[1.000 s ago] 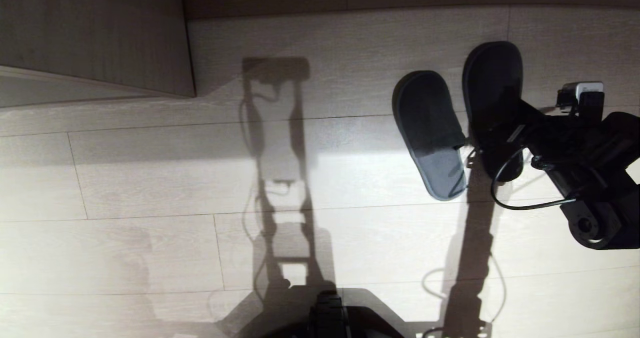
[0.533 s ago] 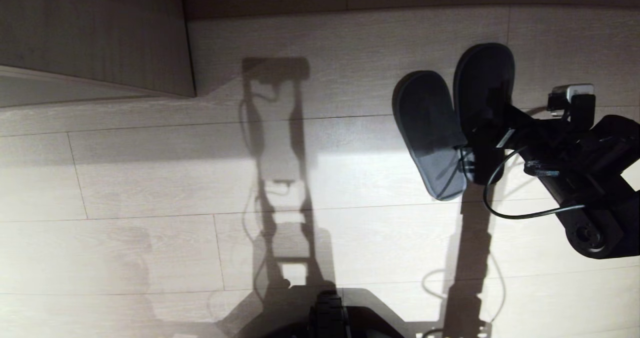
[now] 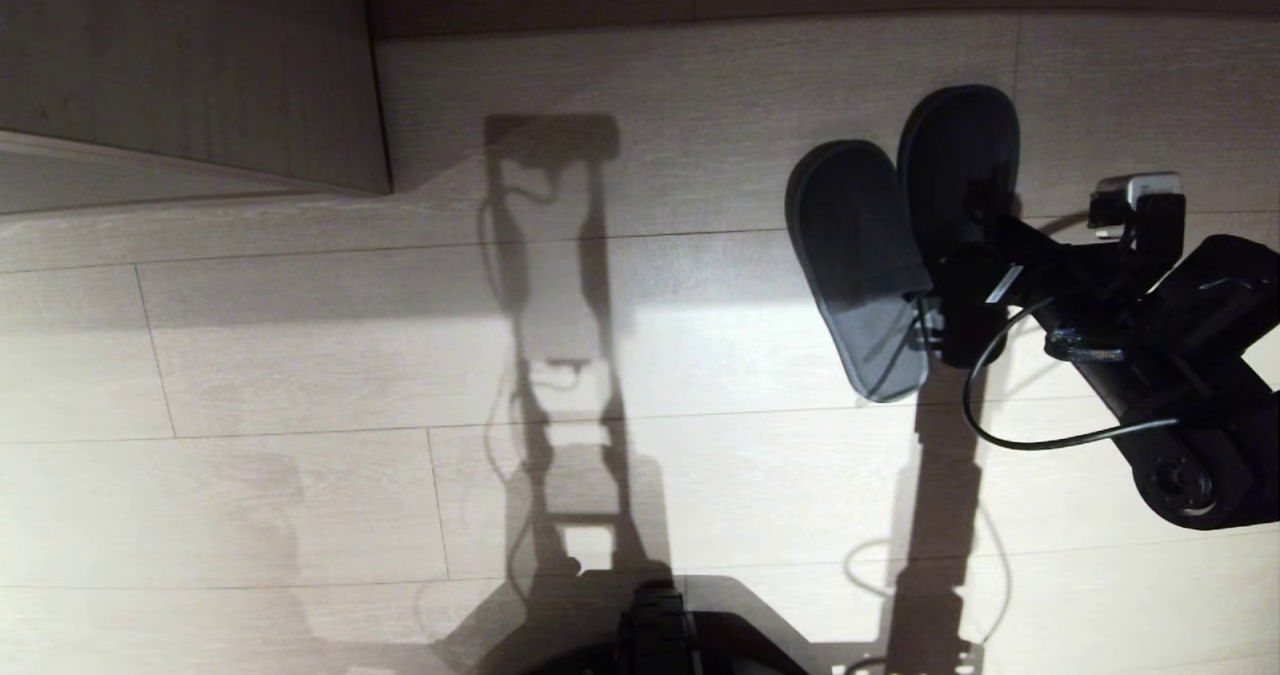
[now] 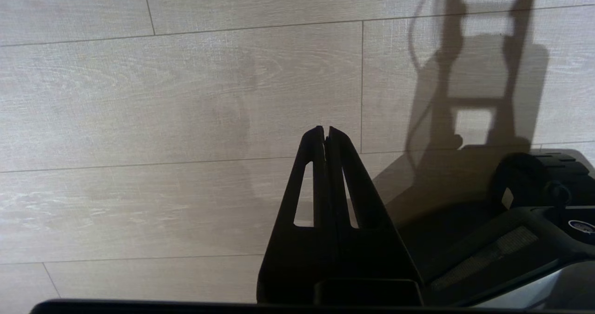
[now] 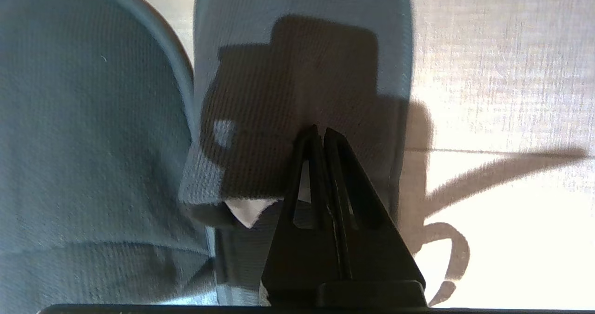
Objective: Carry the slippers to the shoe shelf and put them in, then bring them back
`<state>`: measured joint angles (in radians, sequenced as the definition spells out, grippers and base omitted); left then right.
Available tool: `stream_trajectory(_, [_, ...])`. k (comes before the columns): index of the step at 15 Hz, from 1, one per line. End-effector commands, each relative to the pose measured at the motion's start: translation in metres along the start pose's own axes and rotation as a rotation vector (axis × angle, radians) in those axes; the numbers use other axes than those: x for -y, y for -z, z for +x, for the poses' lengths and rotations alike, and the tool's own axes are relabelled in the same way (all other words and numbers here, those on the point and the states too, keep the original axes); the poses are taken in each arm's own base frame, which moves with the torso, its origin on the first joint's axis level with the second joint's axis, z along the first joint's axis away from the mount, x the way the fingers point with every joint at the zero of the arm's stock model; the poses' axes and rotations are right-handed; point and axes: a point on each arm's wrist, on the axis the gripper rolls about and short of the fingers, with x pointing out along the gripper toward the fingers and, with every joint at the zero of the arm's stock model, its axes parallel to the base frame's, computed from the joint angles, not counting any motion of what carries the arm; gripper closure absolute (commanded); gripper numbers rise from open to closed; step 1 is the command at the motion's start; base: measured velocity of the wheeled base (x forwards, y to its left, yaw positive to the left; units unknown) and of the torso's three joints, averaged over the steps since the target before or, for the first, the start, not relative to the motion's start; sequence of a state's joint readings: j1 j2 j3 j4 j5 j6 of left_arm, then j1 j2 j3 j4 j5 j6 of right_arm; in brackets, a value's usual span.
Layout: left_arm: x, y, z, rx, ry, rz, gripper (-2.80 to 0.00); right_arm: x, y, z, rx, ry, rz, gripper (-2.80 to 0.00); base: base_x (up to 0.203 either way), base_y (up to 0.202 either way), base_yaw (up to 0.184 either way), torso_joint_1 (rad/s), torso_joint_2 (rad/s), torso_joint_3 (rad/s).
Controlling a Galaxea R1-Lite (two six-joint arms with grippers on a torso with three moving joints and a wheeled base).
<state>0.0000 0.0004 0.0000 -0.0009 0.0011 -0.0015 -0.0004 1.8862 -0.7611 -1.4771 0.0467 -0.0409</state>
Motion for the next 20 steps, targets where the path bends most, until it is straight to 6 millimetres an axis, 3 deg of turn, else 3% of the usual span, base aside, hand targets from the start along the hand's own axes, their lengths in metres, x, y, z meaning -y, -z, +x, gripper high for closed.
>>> stream_trajectory(1, [0.000, 0.000, 0.000, 0.002, 0.000, 0.000, 0.00, 0.000, -0.012, -0.002, 0.039, 0.000, -0.004, 0.00, 0.000, 0.000, 0.000, 0.000, 0.00, 0.000])
stream_trajectory(5, [0.000, 0.000, 0.000, 0.001, -0.002, 0.000, 0.00, 0.003, -0.058, -0.025, 0.107, 0.007, -0.020, 0.00, 0.000, 0.000, 0.000, 0.000, 0.00, 0.000])
stream_trajectory(9, [0.000, 0.000, 0.000, 0.001, 0.000, 0.000, 0.00, 0.001, -0.065, -0.063, 0.061, 0.005, -0.023, 0.00, 0.000, 0.000, 0.000, 0.000, 0.00, 0.000])
stream_trajectory(13, [0.000, 0.000, 0.000, 0.002, -0.001, -0.002, 0.00, -0.001, -0.071, -0.109, 0.031, 0.003, -0.037, 0.00, 0.000, 0.000, 0.000, 0.000, 0.00, 0.000])
stream_trajectory(17, [0.000, 0.000, 0.000, 0.001, -0.001, -0.002, 0.00, -0.003, -0.096, -0.157, 0.097, 0.008, -0.048, 0.00, 0.000, 0.000, 0.000, 0.000, 0.00, 0.000])
stream_trajectory(20, [0.000, 0.000, 0.000, 0.001, -0.001, -0.002, 0.00, -0.005, -0.114, -0.208, 0.142, 0.011, -0.051, 0.00, 0.000, 0.000, 0.000, 0.000, 0.00, 0.000])
